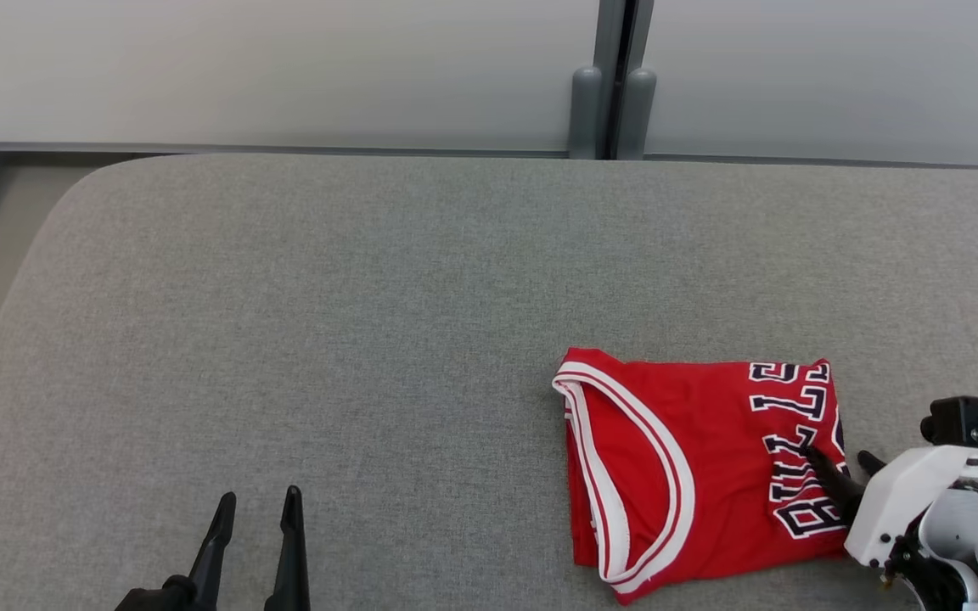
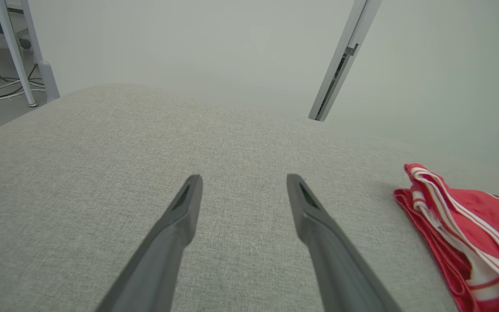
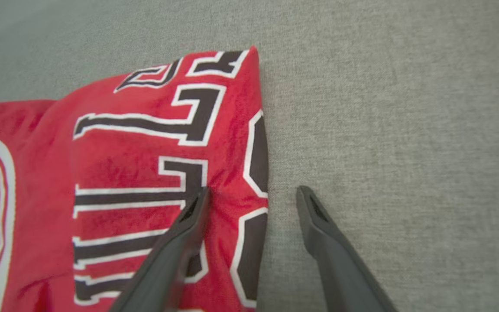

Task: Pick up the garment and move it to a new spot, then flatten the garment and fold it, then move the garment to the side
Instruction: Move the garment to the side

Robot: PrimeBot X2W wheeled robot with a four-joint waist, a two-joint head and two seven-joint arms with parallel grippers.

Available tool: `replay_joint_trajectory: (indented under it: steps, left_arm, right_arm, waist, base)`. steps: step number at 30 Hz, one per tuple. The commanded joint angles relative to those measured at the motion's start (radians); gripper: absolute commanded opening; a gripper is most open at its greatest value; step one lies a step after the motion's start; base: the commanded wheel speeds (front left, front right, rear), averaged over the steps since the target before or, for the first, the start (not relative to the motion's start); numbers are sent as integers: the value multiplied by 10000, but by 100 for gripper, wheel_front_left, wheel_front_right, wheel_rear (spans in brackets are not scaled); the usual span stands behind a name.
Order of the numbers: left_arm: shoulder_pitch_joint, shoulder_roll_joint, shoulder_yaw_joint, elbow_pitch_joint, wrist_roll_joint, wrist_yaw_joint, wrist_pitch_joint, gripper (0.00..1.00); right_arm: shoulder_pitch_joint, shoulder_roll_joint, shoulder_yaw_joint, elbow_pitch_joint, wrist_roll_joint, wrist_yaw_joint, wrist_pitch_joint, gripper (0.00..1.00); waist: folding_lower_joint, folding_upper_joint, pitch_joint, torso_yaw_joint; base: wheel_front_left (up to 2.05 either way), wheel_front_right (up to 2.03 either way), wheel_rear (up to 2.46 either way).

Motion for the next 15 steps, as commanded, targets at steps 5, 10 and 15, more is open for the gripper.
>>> replay_joint_trajectory:
  steps: [5,10,15]
  left_arm:
    - [-394,33,-92,-90,-88,113,-42,100]
    - [-547,33,-92,-157,-70,147,-42,100]
    - [-769,33,-43,-258,75,61,-42,100]
  right_arm:
    - [-374,56,422,244,1068,3,474,100]
    - [-651,-174,847,-232,2281,3,452,0]
    - [-1270,-856,776,-440,2973,-2,90,0]
  waist:
    - [0,0,383,74]
    - [0,0,551,-410]
    - [0,0,951,-1299]
  base:
    - [0,0,0]
    - [0,0,0]
    - [0,0,0]
